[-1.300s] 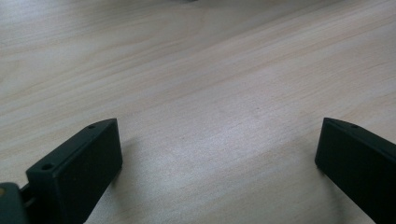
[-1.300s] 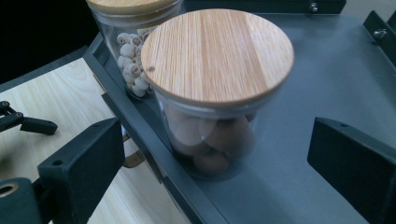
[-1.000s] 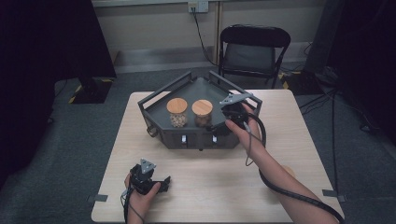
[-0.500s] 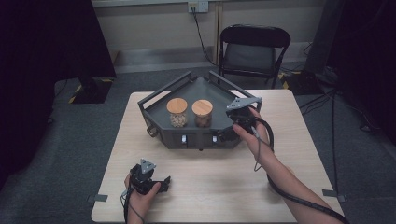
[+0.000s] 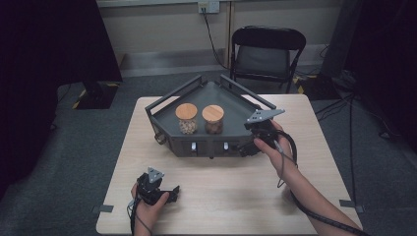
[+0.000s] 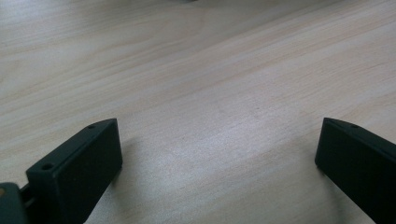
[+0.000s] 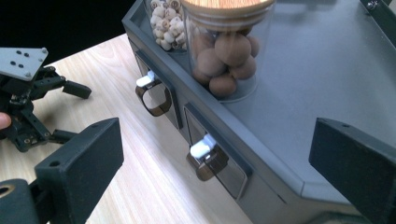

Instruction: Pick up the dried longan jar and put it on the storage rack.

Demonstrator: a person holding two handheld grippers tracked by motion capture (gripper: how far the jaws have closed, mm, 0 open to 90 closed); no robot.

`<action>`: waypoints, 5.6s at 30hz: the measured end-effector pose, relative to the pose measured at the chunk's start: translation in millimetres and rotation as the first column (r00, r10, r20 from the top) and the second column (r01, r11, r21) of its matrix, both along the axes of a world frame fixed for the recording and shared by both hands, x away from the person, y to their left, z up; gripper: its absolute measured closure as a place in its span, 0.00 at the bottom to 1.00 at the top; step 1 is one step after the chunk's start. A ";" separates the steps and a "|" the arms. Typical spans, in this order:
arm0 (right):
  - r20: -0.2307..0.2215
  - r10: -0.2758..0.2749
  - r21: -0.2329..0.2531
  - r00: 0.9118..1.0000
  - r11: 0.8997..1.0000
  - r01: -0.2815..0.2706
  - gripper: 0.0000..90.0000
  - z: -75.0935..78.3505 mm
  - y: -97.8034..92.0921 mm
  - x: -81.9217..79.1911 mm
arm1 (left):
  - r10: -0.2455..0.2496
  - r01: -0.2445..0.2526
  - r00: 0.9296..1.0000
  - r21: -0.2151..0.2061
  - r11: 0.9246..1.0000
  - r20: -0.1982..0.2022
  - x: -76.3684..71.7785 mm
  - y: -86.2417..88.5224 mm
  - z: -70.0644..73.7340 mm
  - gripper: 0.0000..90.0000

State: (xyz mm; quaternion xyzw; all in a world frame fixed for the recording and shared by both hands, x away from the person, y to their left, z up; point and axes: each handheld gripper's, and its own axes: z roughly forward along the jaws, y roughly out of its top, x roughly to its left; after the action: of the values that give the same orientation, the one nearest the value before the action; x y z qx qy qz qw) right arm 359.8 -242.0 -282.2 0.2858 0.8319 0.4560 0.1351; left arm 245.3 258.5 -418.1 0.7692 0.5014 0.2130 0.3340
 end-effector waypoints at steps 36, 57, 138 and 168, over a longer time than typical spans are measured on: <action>0.007 -0.016 -0.027 1.000 0.999 0.016 0.02 -21.0 -41.5 -27.1 | 0.000 0.000 1.000 0.000 1.000 0.000 0.0 0.0 -0.1 0.00; -0.012 -0.057 -0.026 0.998 0.998 0.057 0.02 -37.1 -70.9 -39.4 | 0.000 0.000 1.000 0.000 1.000 0.000 0.0 0.0 0.0 0.00; 0.036 0.027 -0.045 0.999 0.999 -0.025 0.02 -93.2 -161.1 -97.9 | 0.000 0.000 1.000 0.000 1.000 0.000 0.0 0.0 0.0 0.00; 0.004 0.033 -0.073 0.999 0.997 -0.033 0.02 -127.7 -167.4 -106.3 | 0.000 0.000 1.000 -0.001 1.000 0.000 0.0 0.0 -0.1 0.00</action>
State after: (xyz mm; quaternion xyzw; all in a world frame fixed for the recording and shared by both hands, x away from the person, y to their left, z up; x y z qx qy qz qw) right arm 253.4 -409.4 -409.9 0.2655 0.8523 0.4283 0.1402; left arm 245.3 258.5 -418.2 0.7690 0.5016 0.2130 0.3342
